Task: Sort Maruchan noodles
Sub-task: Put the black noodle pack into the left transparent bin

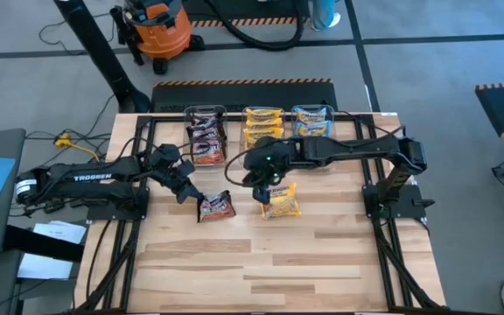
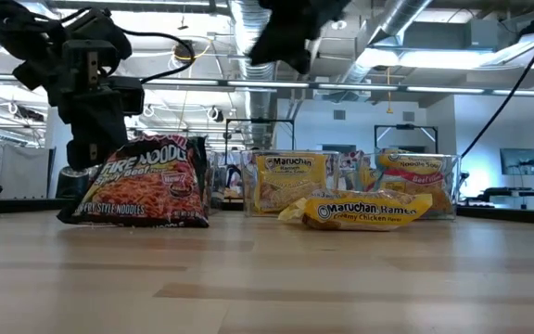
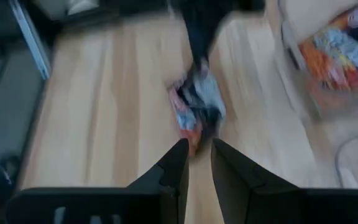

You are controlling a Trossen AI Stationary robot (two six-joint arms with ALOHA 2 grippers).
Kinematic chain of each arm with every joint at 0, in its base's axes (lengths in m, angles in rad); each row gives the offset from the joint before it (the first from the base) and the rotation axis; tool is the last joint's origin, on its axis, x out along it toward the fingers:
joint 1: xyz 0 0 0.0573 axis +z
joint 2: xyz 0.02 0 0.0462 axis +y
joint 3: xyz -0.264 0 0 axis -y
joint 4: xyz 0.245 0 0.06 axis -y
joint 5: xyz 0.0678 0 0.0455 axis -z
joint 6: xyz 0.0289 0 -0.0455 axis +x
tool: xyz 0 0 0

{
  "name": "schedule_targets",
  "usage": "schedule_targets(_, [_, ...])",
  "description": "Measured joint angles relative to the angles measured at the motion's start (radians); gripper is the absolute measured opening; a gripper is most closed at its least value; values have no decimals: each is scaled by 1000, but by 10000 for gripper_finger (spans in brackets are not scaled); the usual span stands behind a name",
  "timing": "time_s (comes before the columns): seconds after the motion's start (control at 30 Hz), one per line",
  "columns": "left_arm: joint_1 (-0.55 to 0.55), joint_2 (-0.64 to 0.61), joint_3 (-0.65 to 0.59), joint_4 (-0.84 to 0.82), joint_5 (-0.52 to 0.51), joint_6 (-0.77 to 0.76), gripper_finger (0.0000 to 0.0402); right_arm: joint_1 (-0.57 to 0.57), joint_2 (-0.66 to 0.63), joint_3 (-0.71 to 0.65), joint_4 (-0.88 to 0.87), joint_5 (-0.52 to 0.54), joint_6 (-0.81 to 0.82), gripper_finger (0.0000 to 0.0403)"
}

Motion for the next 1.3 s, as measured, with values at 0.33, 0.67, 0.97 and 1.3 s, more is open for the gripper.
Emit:
schedule_targets(0.33, [-59, 0, 0, 32, -24, -39, 0, -2, 69, -4, 156, 0, -145, 92])
schedule_targets(0.67, [-87, 20, 0, 56, -52, -41, 0, -2, 129, 0, 252, 1, -188, 92])
schedule_targets(0.97, [-88, 31, 1, 70, -71, -32, 0, -2, 168, -6, 262, -1, -211, 92])
schedule_targets(1.3, [-88, 31, 1, 72, -71, -38, 0, -15, 163, -2, 367, -2, -219, 93])
